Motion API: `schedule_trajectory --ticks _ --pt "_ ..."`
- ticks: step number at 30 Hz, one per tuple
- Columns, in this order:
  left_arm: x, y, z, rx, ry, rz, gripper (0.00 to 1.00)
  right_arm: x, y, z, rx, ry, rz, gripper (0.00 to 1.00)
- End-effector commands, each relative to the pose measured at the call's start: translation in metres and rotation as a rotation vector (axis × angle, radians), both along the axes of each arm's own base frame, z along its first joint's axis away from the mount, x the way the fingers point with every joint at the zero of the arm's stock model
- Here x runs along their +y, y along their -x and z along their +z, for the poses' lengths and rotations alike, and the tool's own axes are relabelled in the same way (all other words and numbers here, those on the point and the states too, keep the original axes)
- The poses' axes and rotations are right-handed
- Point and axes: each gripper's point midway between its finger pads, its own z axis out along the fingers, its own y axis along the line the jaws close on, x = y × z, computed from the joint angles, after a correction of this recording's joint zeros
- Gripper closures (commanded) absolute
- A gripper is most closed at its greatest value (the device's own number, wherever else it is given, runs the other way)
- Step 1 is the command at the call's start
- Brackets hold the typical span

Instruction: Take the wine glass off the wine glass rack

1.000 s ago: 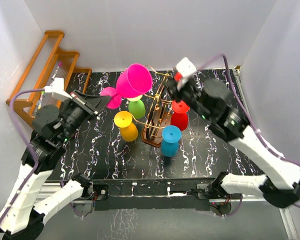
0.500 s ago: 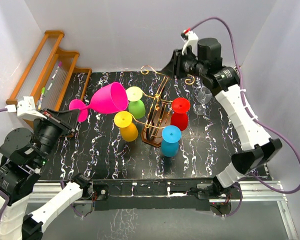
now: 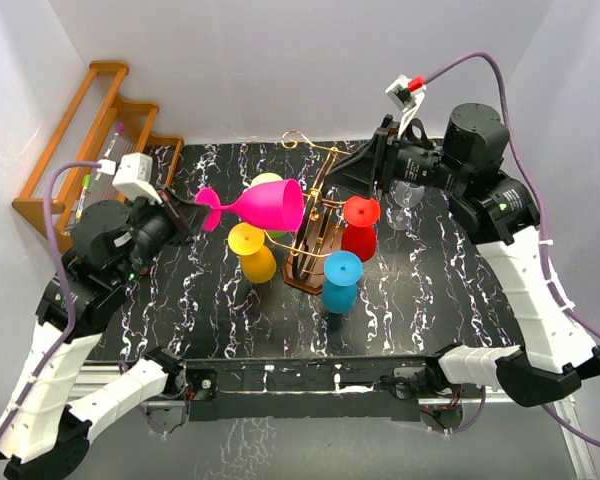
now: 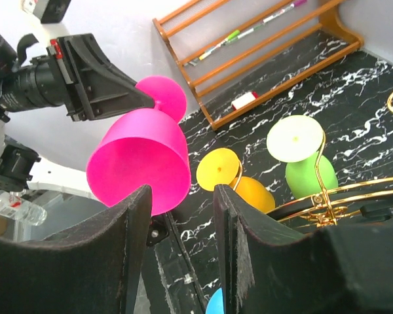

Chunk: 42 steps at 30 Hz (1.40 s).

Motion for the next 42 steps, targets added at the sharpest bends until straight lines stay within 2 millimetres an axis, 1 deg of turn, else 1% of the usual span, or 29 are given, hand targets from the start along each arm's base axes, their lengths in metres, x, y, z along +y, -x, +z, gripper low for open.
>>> schedule_trajectory --ticks 1,4,10,19,28,31,36,39,41,42 --pt "-0.018 -0.004 0.03 -0.095 0.045 -0.085 1.0 0.005 -0.009 -0.012 0.026 0.007 0.005 0.55" --pt "-0.023 -0.007 0.035 -0.104 0.06 -0.1 1.0 0.005 -0.011 -0.017 0.029 0.02 0.002 0.54" --pt "-0.032 -0.012 0.038 -0.103 0.085 -0.118 1.0 0.006 -0.011 -0.018 0.022 0.024 0.014 0.54" --pt "-0.039 -0.019 0.037 -0.098 0.09 -0.133 1.0 0.006 -0.006 -0.017 0.014 0.017 0.038 0.54" --pt "-0.05 -0.024 0.041 -0.103 0.11 -0.168 1.0 0.008 -0.002 -0.018 0.02 0.013 0.058 0.54" --pt "-0.055 -0.027 0.041 -0.103 0.113 -0.183 1.0 0.009 -0.002 -0.021 0.023 0.019 0.068 0.54" --pt "-0.067 -0.034 0.038 -0.091 0.113 -0.22 1.0 0.01 -0.008 -0.023 0.033 0.029 0.05 0.54" --pt "-0.073 -0.037 0.038 -0.087 0.12 -0.239 1.0 0.011 -0.012 -0.024 0.043 0.034 0.04 0.56" --pt "-0.074 -0.038 0.037 -0.083 0.119 -0.243 1.0 0.012 -0.015 -0.026 0.054 0.04 0.03 0.6" --pt "-0.075 -0.038 0.037 -0.083 0.12 -0.245 1.0 0.012 -0.016 -0.027 0.06 0.043 0.024 0.64"
